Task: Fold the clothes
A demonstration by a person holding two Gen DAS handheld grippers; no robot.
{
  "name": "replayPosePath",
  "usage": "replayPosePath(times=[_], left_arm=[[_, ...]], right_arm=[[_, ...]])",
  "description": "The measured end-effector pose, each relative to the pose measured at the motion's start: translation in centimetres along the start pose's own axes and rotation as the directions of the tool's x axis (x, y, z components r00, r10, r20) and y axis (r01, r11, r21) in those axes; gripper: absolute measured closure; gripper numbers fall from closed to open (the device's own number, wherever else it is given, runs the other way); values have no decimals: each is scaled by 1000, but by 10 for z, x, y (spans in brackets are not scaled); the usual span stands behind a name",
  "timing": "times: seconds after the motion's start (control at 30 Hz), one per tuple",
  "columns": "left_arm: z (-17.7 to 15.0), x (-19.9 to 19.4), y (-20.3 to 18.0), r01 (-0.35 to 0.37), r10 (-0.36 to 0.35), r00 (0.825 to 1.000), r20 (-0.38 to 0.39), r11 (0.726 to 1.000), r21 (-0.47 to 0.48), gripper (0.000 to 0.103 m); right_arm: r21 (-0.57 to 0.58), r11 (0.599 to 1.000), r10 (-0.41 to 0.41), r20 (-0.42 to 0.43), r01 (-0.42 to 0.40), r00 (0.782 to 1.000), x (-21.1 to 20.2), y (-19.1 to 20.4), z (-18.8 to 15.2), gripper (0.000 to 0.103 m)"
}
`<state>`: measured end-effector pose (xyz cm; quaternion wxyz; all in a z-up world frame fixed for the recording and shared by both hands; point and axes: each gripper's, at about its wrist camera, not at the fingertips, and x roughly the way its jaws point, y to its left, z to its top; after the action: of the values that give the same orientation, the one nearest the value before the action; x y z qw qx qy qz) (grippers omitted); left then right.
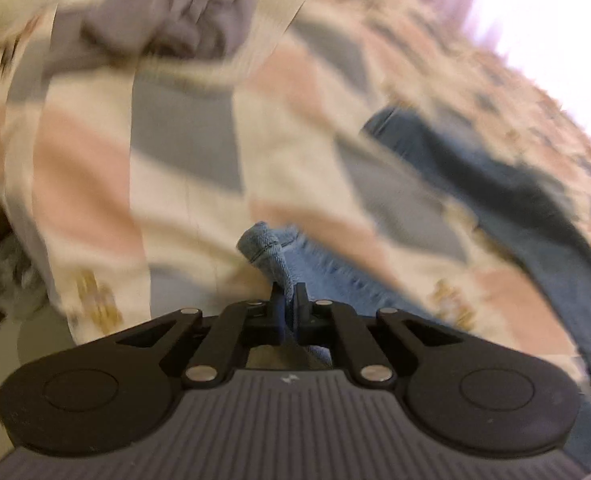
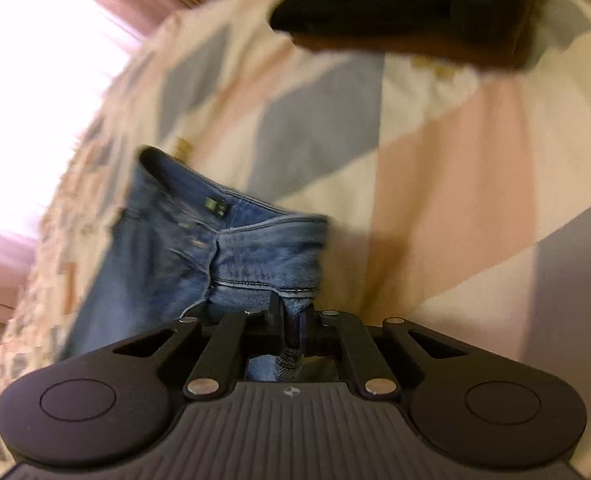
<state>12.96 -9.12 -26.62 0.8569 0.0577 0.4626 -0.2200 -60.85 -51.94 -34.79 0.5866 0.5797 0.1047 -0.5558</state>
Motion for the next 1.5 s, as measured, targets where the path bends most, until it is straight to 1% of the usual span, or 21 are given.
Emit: replayPosePath(times=[0.1, 0.2, 0.27, 0.33, 0.4, 0.43, 0.53, 0.6, 0.7, 0.73, 0.83, 0.9, 1.0, 1.03, 1.13, 1.23, 1.3, 1.33, 1.4, 1.43, 1.5], left_arm=[[10, -3, -3, -28, 26, 999, 30, 996, 84, 100], [-7, 34, -3, -100, 107, 993, -39, 982, 161, 98], [-28, 64, -5, -150, 180, 977, -112, 960, 237, 97], [-45, 72, -6, -175, 220, 967, -128, 940, 292, 94], [-46, 63, 1, -184, 221, 968, -123, 948, 259, 88], [-43, 56, 6, -185, 216, 969, -119, 957, 225, 83], [-22, 30, 22, -218, 230, 970, -84, 967, 129, 84], [3, 17, 22, -184, 188, 981, -52, 980, 76, 83], [46, 18, -2, -86, 85, 996, 16, 993, 86, 75], [61, 25, -15, -46, 43, 999, 29, 994, 102, 71], [102, 64, -56, 72, -77, 997, 31, 989, 128, 71], [129, 98, -84, 128, -133, 991, 21, 980, 152, 71], [169, 150, -124, 170, -174, 985, -2, 959, 228, 71], [180, 166, -135, 175, -178, 984, -12, 949, 261, 66], [210, 216, -166, 167, -165, 986, -37, 910, 379, 42], [231, 265, -182, 186, -159, 982, -99, 883, 431, 40], [236, 295, -187, 220, -154, 972, -178, 868, 446, 40], [237, 308, -188, 235, -148, 964, -219, 861, 451, 42], [232, 324, -190, 259, -139, 950, -280, 852, 456, 58], [229, 327, -194, 261, -136, 950, -283, 843, 470, 86], [225, 321, -202, 243, -145, 964, -223, 820, 518, 103]], right_arm=[[-11, 1000, -3, -29, 2, 1000, -29, 2, 1, 100], [-15, 999, -48, -66, 47, 997, -37, -7, -8, 100], [-23, 996, -92, -86, 90, 992, -26, -19, -21, 98], [17, 990, -140, -115, 143, 983, -9, -34, -33, 86], [55, 980, -184, -131, 193, 974, -4, -43, -40, 78], [50, 980, -187, -124, 195, 974, -7, -40, -39, 69], [-57, 964, -263, -75, 259, 962, -20, -19, -36, 45], [-180, 921, -349, 4, 344, 937, -28, 5, -34, 37], [-322, 855, -389, 123, 407, 913, -29, 46, -31, 36], [-365, 851, -355, 129, 377, 926, -23, 63, -31, 36], [-492, 825, -247, 132, 279, 960, -4, 117, -31, 36], [-569, 804, -159, 71, 171, 985, 20, 162, -36, 35], [-645, 763, -73, -17, 45, 997, 59, 226, -47, 29], [-657, 753, -60, -30, 25, 998, 68, 241, -51, 28], [-674, 739, -53, -60, -1, 997, 96, 273, -55, 27], [-644, 765, -83, -68, 20, 994, 119, 281, -53, 27], [-624, 779, -117, -55, 57, 992, 126, 280, -53, 27], [-614, 786, -135, -47, 78, 990, 130, 279, -52, 26], [-580, 805, -171, -30, 122, 985, 134, 273, -50, 24], [-562, 815, -188, -23, 143, 982, 136, 270, -50, 24], [-516, 837, -219, -14, 180, 976, 139, 263, -47, 24]])
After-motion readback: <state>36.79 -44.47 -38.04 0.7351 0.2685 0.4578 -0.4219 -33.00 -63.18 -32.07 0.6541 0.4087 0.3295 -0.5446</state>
